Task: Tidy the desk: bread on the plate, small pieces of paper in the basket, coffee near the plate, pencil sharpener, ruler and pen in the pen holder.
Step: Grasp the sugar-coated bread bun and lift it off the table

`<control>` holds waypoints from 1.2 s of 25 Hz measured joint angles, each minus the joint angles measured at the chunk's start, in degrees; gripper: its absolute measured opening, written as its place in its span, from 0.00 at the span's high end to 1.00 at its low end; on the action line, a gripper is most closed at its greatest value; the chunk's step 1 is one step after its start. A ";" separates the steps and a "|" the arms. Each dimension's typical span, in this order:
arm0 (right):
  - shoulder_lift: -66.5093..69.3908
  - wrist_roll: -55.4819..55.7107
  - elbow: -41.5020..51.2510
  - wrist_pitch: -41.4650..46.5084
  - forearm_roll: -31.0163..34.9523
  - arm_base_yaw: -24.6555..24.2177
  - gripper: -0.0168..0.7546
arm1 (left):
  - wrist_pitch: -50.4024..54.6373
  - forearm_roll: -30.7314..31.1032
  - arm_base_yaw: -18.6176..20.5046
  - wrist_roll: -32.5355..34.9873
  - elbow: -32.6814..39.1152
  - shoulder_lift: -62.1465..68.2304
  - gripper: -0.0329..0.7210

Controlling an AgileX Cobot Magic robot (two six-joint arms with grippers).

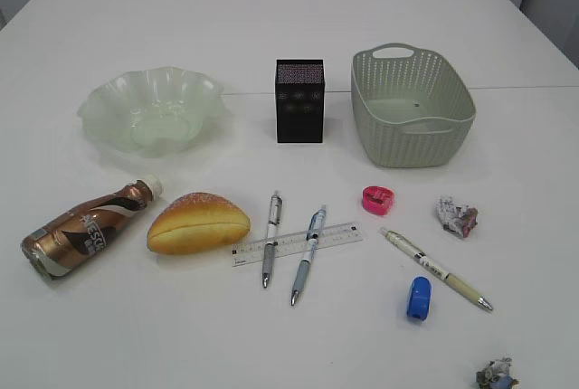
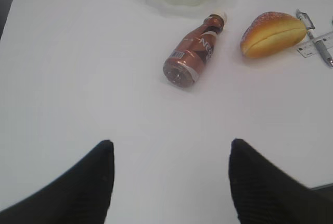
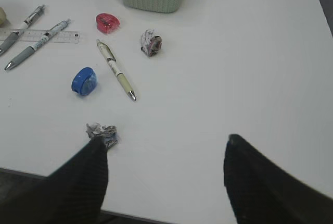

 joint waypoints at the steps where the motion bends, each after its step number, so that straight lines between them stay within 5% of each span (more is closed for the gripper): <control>1: 0.00 0.00 0.00 0.00 0.00 0.00 0.28 | 0.00 0.00 0.00 0.00 0.00 0.00 0.30; 19: 0.00 0.00 0.00 0.00 0.00 0.00 0.28 | 0.13 -0.38 0.00 0.00 -0.40 2.97 0.30; 30: 0.00 0.00 0.00 0.00 -0.25 0.00 0.28 | 3.87 1.30 0.00 -0.23 -18.21 29.93 0.36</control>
